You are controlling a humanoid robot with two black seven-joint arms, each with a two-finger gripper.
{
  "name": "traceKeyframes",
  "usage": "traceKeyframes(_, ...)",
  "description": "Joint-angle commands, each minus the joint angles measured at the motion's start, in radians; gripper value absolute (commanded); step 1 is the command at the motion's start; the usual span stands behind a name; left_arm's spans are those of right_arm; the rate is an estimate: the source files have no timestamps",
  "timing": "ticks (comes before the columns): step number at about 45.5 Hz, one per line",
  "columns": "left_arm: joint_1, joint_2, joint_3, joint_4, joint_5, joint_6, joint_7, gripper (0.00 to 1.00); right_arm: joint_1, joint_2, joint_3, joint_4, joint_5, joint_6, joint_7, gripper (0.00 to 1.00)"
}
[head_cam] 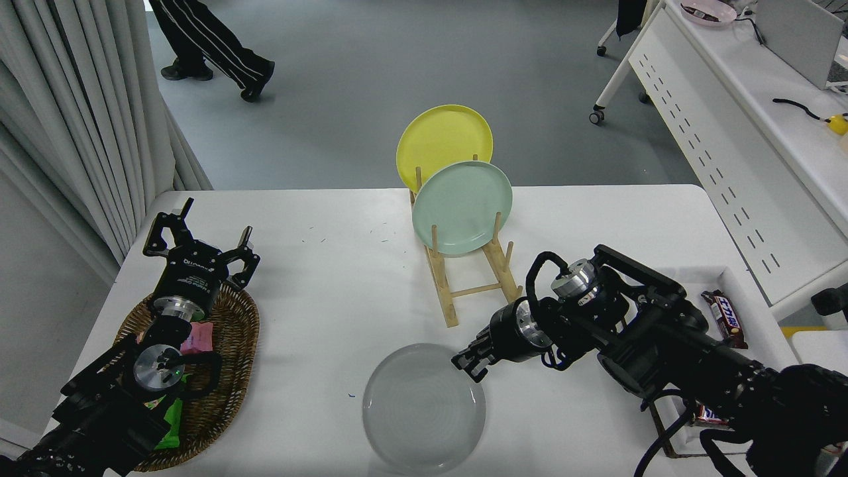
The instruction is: Place the plate on the table
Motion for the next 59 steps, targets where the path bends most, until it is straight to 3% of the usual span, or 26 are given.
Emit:
traceKeyframes(1, 0.000, 0.000, 0.000, 0.000, 0.000, 0.000, 0.001, 1.00, -0.001, -0.001, 0.000, -0.013, -0.002, 0.000, -0.002, 0.00)
traceKeyframes(26, 0.000, 0.000, 0.000, 0.000, 0.000, 0.000, 0.001, 1.00, 0.001, 0.002, 0.009, -0.016, -0.015, 0.000, -0.011, 0.00)
traceKeyframes(27, 0.000, 0.000, 0.000, 0.000, 0.000, 0.000, -0.001, 1.00, 0.001, 0.002, 0.011, -0.016, -0.013, 0.000, -0.011, 0.05)
traceKeyframes(29, 0.000, 0.000, 0.000, 0.000, 0.000, 0.000, 0.001, 1.00, 0.001, 0.002, 0.011, -0.016, -0.013, 0.000, -0.011, 0.29)
traceKeyframes(30, 0.000, 0.000, 0.000, 0.000, 0.000, 0.000, 0.001, 1.00, 0.001, 0.002, 0.011, -0.016, -0.013, 0.000, -0.011, 0.35)
traceKeyframes(33, 0.000, 0.000, 0.000, 0.000, 0.000, 0.000, -0.001, 1.00, 0.002, 0.001, 0.012, -0.016, -0.013, 0.000, -0.013, 0.38)
traceKeyframes(37, 0.000, 0.000, 0.000, 0.000, 0.000, 0.000, 0.001, 1.00, 0.002, 0.001, 0.012, -0.016, -0.012, 0.000, -0.034, 0.63)
traceKeyframes(41, 0.000, 0.000, 0.000, 0.000, 0.000, 0.000, -0.001, 1.00, 0.005, 0.001, 0.009, -0.016, -0.013, 0.000, -0.053, 0.68)
traceKeyframes(44, 0.000, 0.000, 0.000, 0.000, 0.000, 0.000, -0.001, 1.00, 0.007, 0.001, 0.009, -0.015, -0.013, 0.000, -0.054, 0.81)
traceKeyframes(51, 0.000, 0.000, 0.000, 0.000, 0.000, 0.000, -0.001, 1.00, 0.010, 0.001, 0.012, -0.009, -0.015, 0.000, -0.054, 0.83)
traceKeyframes(53, 0.000, 0.000, 0.000, 0.000, 0.000, 0.000, 0.001, 1.00, 0.010, 0.001, 0.012, -0.004, -0.013, 0.000, -0.054, 0.89)
traceKeyframes(54, 0.000, 0.000, 0.000, 0.000, 0.000, 0.000, -0.001, 1.00, 0.011, -0.001, 0.015, 0.001, -0.012, 0.000, -0.054, 0.98)
traceKeyframes(59, 0.000, 0.000, 0.000, 0.000, 0.000, 0.000, -0.001, 1.00, 0.013, 0.001, 0.017, 0.030, -0.010, 0.000, -0.054, 1.00)
